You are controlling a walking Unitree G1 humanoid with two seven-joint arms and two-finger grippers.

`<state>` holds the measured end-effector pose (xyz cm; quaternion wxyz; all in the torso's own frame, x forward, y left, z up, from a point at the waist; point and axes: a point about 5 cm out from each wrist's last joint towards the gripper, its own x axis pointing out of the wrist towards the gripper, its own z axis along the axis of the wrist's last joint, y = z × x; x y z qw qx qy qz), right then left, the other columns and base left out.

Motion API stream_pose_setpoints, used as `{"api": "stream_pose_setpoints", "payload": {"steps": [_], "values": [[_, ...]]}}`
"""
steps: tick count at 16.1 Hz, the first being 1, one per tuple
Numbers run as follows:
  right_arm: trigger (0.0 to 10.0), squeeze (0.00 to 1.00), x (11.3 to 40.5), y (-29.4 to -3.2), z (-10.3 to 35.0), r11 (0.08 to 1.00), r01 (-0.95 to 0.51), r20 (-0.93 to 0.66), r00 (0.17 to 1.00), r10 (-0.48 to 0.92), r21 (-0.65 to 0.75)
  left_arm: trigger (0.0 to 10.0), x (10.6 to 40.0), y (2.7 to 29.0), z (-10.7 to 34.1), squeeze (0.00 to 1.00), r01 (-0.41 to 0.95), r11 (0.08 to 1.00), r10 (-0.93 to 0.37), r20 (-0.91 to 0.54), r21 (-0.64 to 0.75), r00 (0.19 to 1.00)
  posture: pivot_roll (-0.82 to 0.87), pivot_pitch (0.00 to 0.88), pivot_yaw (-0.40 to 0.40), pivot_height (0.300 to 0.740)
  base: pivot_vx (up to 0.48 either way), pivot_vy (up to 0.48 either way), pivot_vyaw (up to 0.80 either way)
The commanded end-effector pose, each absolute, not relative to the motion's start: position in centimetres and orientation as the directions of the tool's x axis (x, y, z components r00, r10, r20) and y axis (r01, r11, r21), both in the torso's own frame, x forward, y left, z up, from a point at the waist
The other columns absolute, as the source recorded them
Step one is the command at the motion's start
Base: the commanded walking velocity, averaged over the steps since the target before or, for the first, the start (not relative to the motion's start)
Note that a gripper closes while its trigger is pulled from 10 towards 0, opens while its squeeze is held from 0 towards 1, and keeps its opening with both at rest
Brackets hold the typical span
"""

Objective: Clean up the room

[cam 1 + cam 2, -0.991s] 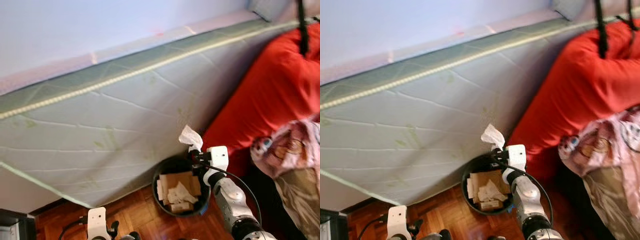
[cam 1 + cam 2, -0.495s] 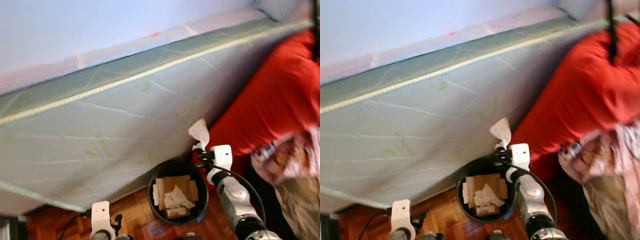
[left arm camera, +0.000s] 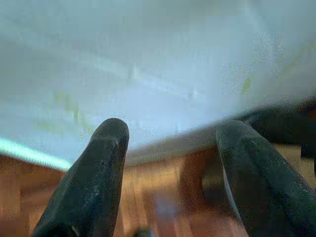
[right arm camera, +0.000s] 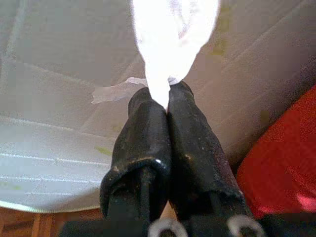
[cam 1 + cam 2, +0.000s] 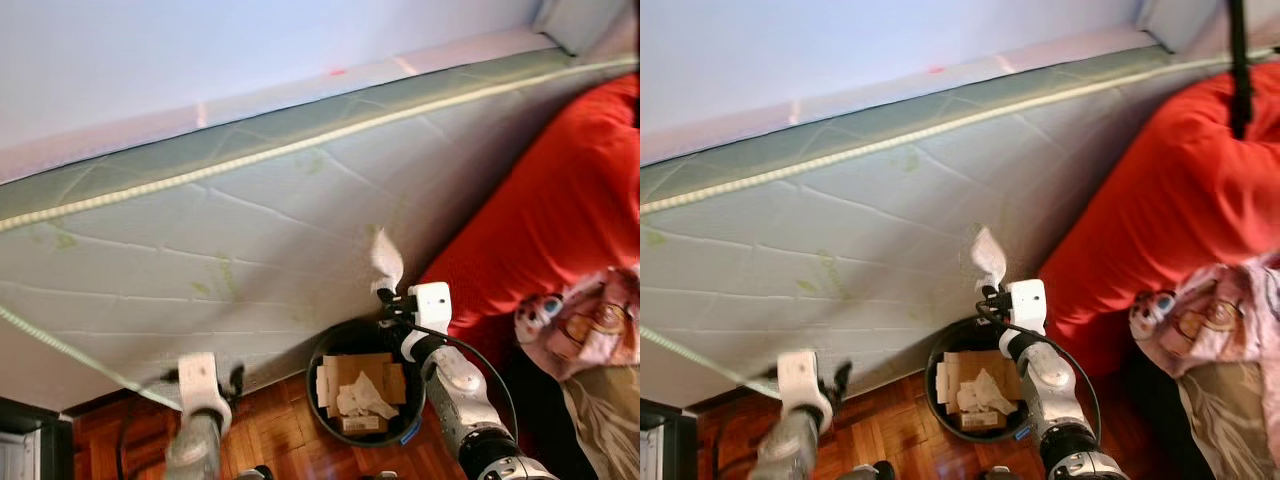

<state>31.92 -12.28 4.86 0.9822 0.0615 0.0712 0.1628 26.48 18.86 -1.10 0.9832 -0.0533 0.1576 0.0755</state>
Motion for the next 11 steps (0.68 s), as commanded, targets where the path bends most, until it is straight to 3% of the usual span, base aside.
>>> {"api": "stream_pose_setpoints", "payload": {"steps": [1, 4, 11], "values": [[10.0, 0.00, 31.9, -12.0, 5.0, 0.935, -0.322, -0.104, 0.935, 0.338, 0.146, 10.0, 25.9, 19.2, -1.5, 0.00, -0.181, 0.981, 0.149, -0.325, -0.069, 0.934, -0.09, 0.228, -0.007, 0.740, 0.000, 0.000, 0.00], [10.0, 0.00, 31.8, -11.5, 5.1, 0.930, -0.339, -0.093, 0.931, 0.353, 0.138, 10.0, 27.0, 19.7, 1.3, 0.00, -0.191, 0.976, 0.174, -0.153, -0.103, 0.973, -0.08, 0.234, -0.005, 0.740, 0.000, 0.000, 0.00], [10.0, 0.00, 31.6, -11.7, 4.8, 0.937, -0.319, -0.112, 0.935, 0.335, 0.140, 10.0, 26.9, 18.9, 2.0, 0.00, -0.165, 0.981, 0.153, -0.114, -0.100, 0.982, -0.09, 0.227, 0.004, 0.735, 0.000, 0.000, 0.00]]}}
